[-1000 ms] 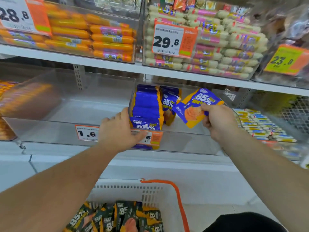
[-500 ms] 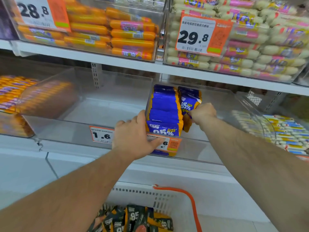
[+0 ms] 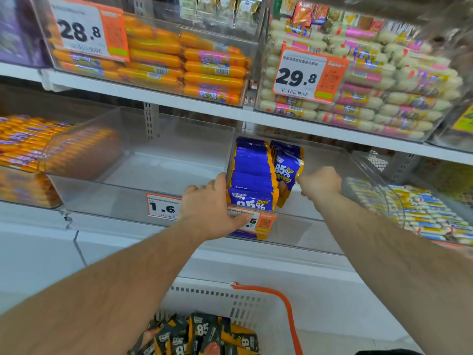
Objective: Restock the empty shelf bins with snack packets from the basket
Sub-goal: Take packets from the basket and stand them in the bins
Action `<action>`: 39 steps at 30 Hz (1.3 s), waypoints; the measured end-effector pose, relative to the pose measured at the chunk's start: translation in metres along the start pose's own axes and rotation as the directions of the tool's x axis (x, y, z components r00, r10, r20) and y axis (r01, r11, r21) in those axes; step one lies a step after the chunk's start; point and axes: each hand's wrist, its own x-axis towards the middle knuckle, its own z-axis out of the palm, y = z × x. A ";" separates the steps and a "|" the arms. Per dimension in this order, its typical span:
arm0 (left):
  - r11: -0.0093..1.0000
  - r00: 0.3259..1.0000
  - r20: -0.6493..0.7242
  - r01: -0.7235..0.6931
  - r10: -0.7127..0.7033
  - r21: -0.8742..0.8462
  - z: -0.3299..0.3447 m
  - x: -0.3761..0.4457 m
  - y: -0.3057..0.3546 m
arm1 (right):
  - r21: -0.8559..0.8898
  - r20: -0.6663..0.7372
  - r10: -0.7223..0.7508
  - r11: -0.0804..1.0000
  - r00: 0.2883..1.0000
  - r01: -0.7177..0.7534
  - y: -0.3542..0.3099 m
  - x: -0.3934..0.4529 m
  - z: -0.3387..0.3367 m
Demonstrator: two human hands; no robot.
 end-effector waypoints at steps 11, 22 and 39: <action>0.959 0.985 0.013 -0.166 0.174 -0.232 -0.047 -0.061 -0.048 | 0.165 -0.091 -0.683 0.707 0.725 0.687 -0.045 -0.141 0.026; 0.996 0.693 0.716 0.090 -0.083 0.028 -0.058 -0.112 -0.131 | 0.204 0.555 -0.601 0.768 0.575 0.607 0.028 -0.246 0.168; 0.996 0.500 0.863 0.080 -0.076 0.041 -0.039 -0.106 -0.139 | -0.301 0.931 0.016 0.600 0.365 0.741 0.131 -0.364 0.302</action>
